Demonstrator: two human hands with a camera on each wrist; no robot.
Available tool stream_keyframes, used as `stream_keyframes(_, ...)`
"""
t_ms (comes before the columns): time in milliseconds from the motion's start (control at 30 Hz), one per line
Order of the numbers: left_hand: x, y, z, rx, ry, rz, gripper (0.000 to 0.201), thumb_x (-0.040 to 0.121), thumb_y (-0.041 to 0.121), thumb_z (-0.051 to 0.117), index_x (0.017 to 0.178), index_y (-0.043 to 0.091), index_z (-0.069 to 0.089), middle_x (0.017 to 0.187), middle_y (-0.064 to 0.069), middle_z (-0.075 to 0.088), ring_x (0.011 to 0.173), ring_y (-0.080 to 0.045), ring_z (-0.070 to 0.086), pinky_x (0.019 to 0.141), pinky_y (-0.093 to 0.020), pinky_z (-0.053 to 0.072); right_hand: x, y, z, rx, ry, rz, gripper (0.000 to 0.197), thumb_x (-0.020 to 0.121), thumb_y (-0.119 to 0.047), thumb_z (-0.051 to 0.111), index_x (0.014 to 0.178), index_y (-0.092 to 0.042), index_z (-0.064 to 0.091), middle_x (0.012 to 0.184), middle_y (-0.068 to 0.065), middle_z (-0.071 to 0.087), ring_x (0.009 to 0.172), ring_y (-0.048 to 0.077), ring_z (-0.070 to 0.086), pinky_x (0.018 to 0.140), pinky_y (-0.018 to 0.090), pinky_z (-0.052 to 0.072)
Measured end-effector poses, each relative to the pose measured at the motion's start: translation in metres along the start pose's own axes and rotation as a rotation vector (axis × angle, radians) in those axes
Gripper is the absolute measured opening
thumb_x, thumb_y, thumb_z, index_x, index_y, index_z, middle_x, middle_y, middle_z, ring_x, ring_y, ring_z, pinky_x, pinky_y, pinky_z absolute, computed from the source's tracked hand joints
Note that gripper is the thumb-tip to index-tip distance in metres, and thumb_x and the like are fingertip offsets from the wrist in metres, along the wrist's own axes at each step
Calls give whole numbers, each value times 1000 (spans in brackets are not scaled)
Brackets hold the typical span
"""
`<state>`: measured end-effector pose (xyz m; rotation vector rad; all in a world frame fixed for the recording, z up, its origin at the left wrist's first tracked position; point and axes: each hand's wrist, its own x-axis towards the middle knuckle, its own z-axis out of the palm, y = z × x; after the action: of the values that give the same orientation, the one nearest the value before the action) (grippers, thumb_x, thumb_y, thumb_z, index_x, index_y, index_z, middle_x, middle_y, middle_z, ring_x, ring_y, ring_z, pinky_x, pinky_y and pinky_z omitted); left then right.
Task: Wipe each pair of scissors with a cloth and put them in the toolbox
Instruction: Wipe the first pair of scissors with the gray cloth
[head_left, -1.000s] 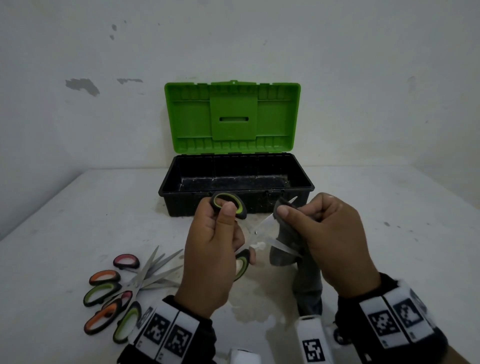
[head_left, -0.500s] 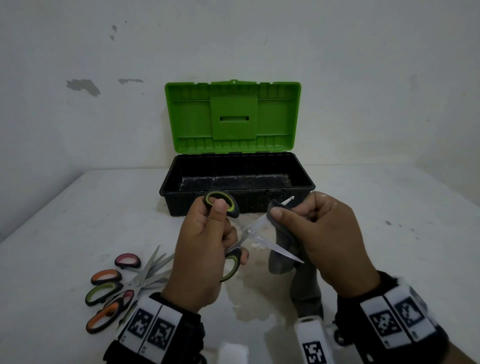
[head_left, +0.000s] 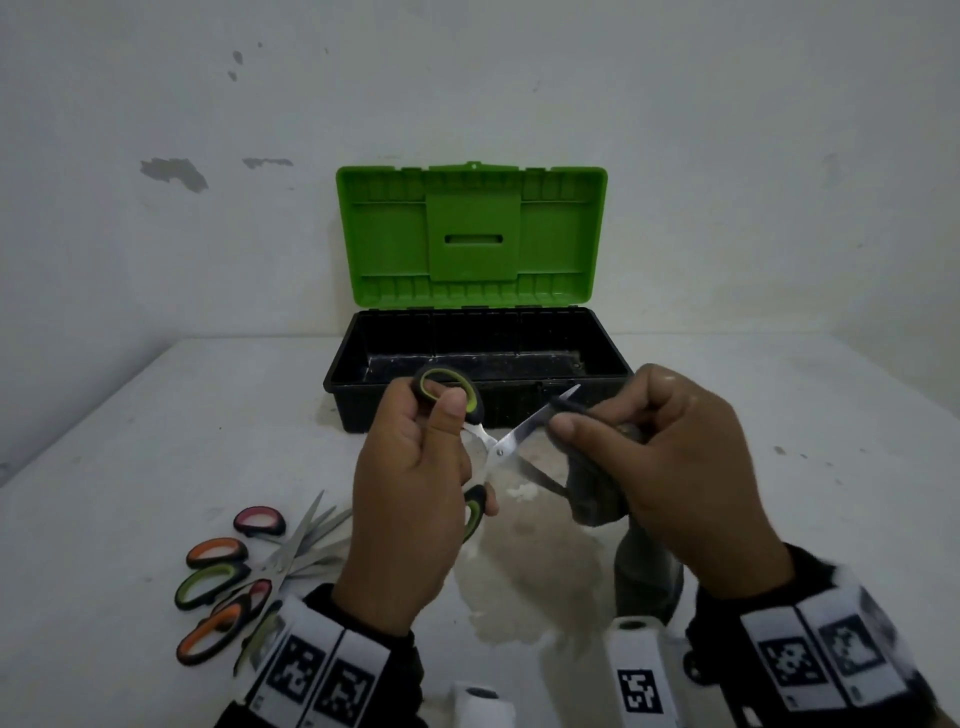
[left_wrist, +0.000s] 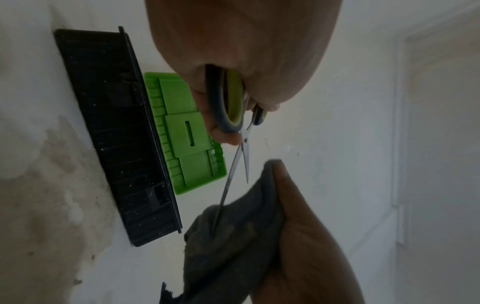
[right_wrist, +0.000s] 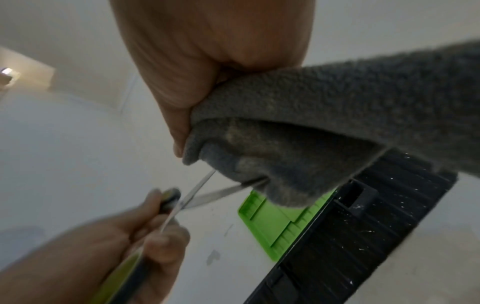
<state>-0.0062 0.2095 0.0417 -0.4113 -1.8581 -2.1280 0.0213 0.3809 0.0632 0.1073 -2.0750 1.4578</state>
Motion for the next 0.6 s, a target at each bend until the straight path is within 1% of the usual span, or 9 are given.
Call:
stream_keyframes(33,-2,1,2,45,-9,35,21,97,33,47,91,14,53,53,4,35,45,-12,35,43,-36,51,-2,0,6,-16,-31,-16,29,72,-18,86,67,-8,60,55,7,65,41,13,60,39,20,48)
stream_keyframes(133,-6,4,6,192,-18,153,20,97,32,45,91,14,51,53,4,45,40,-9,43,40,-35,52,-7,4,18,-118,-88,-63,29,73,-31,85,68,-18,60,61,0,67,48,17,63,43,35,53)
stream_keyframes(200,-8,5,6,245,-12,207,18,96,31,44,90,16,50,55,8,51,39,-7,48,39,-25,49,-8,7,22,-147,-104,-58,28,73,-34,85,69,-19,62,65,-2,68,54,16,64,49,38,55)
stream_keyframes(267,-8,4,4,283,-19,251,17,95,32,44,91,17,51,57,11,53,40,-6,51,38,-23,48,-5,7,22,-148,-58,-23,29,72,-34,85,67,-16,62,63,-2,68,56,14,65,53,35,55)
stream_keyframes(367,-11,2,4,333,-34,307,16,96,32,44,92,19,51,58,11,54,42,-6,53,39,-31,51,0,8,19,-176,9,33,33,72,-36,85,62,-14,62,60,-1,67,57,13,64,51,28,52)
stream_keyframes(467,-12,0,3,373,-30,389,11,100,34,46,91,28,48,64,10,57,45,-6,56,40,-20,47,-5,5,21,-90,-97,54,31,76,-33,83,59,-22,59,55,-2,65,46,9,60,44,19,43)
stream_keyframes(500,-12,-1,3,384,-39,413,9,99,35,47,91,31,47,66,7,58,47,-8,58,41,-20,47,-6,5,21,-70,-110,62,32,76,-33,83,59,-23,58,55,-1,66,45,8,59,44,19,43)
stream_keyframes(567,-11,-3,2,420,-68,453,9,96,37,45,90,32,47,65,3,58,50,-12,59,43,-23,48,-2,9,18,-70,-65,89,33,73,-33,85,59,-20,59,58,3,67,50,11,62,47,21,47)
stream_keyframes(600,-10,-5,2,440,-86,472,9,96,37,45,91,30,47,64,3,57,51,-11,58,44,-20,47,2,12,15,-74,-26,105,34,72,-33,86,59,-17,59,58,4,67,52,12,63,48,20,48)
